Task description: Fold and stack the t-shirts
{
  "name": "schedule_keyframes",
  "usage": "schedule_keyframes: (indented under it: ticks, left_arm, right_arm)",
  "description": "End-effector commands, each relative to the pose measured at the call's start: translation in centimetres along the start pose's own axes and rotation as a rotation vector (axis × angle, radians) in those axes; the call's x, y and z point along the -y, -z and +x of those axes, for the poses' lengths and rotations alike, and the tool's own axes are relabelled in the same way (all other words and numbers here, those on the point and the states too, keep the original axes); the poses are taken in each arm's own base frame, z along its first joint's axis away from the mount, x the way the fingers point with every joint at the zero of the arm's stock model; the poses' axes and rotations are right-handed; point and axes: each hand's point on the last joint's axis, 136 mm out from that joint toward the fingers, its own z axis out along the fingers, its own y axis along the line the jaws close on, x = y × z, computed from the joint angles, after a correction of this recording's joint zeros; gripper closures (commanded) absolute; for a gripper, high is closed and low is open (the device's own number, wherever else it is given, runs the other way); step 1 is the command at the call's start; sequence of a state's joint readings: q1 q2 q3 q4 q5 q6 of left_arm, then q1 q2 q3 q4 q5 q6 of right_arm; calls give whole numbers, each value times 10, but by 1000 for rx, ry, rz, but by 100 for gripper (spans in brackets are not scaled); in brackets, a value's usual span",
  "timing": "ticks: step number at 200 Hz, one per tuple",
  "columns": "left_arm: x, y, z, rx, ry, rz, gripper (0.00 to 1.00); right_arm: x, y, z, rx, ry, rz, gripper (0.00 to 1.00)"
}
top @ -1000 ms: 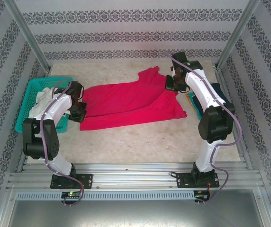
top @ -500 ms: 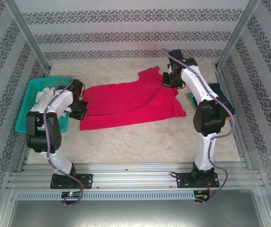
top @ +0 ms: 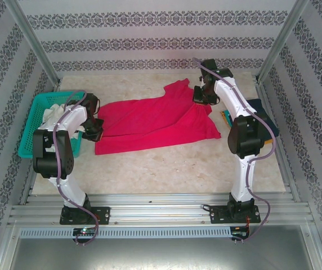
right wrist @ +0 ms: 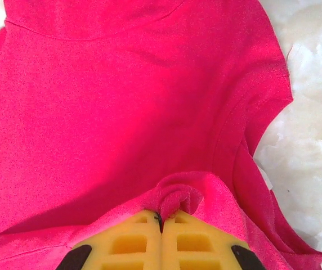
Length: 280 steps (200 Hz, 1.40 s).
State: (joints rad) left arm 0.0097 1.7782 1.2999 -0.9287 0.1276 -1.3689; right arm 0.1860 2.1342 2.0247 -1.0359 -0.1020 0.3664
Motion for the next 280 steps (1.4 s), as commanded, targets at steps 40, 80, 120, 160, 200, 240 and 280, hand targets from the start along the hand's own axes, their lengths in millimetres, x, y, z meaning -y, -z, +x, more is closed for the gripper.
schedule_keyframes:
  ticks: [40, 80, 120, 160, 200, 240, 280]
  left_arm:
    - [-1, -1, -4, -9, 28, -20, 94]
    - [-8, 1, -3, -7, 59, -33, 73]
    - [-1, 10, 0, -8, 73, 50, 40]
    - [18, 27, 21, 10, -32, 100, 8]
    - [27, 7, 61, -20, -84, 142, 4]
    - [17, -30, 64, -47, -44, 141, 5]
    - [2, -50, 57, -43, -15, 97, 6]
  right_arm:
    - [-1, -6, -15, 24, -14, -31, 95]
    - [-15, 17, -29, 95, 38, -154, 48]
    - [10, 45, -26, 183, 2, -191, 27]
    - [51, 39, 29, 124, -26, -126, 26]
    - [101, 16, 103, 12, -155, -25, 36]
    - [122, -3, 132, -20, -247, -18, 44]
    - [126, -25, 122, -40, -256, -30, 53]
